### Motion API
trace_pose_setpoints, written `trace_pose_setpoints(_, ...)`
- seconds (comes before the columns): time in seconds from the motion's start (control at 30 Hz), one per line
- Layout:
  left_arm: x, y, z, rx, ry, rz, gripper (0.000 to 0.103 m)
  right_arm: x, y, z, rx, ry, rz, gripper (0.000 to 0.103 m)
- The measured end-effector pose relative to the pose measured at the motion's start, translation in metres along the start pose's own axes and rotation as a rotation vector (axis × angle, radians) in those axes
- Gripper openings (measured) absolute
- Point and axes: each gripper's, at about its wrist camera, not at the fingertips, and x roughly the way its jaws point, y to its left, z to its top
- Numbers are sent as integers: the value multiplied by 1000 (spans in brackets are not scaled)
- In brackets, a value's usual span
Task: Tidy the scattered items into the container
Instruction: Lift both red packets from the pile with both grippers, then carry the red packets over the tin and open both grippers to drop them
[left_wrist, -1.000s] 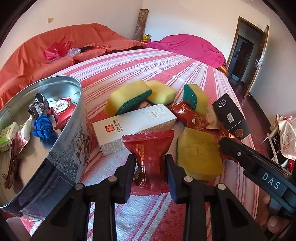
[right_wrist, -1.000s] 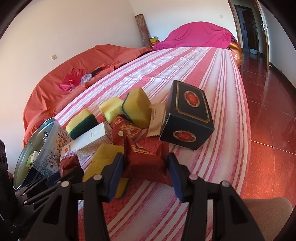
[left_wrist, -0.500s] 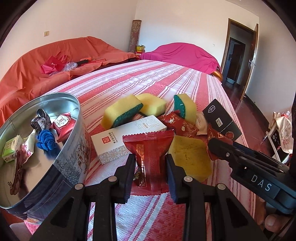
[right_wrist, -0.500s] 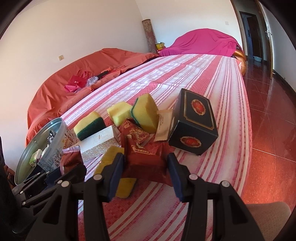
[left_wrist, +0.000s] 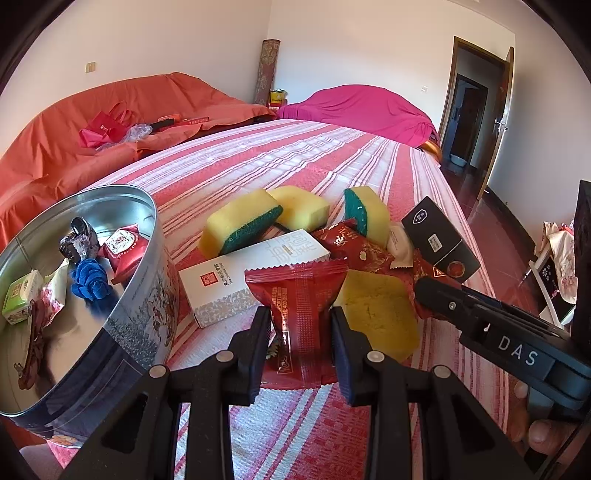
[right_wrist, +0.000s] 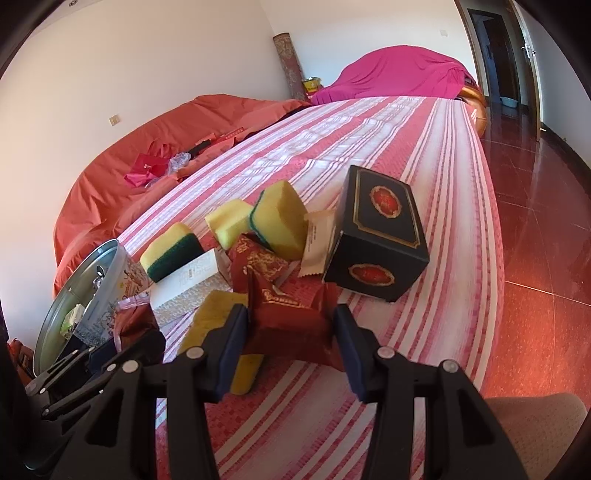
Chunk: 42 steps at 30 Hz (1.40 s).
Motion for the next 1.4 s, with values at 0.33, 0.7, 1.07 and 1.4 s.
trace_pose_setpoints(0.33, -13, -4, -1, 25, -66, -1, 35, -2, 4, -1, -26, -10, 13, 49)
trace_pose_setpoints(0.7, -59, 24, 15, -30, -183, 14, 35, -9, 42, 8, -68, -19, 95, 49)
trace_pose_setpoints(1.07, -92, 132, 38, -255, -179, 171, 35, -10, 144, 21, -201, 13, 299, 49)
trace_pose_setpoints(1.4, -72, 206, 15, -430, 7, 271, 35, 22, 212, 11, -330, 121, 374, 50)
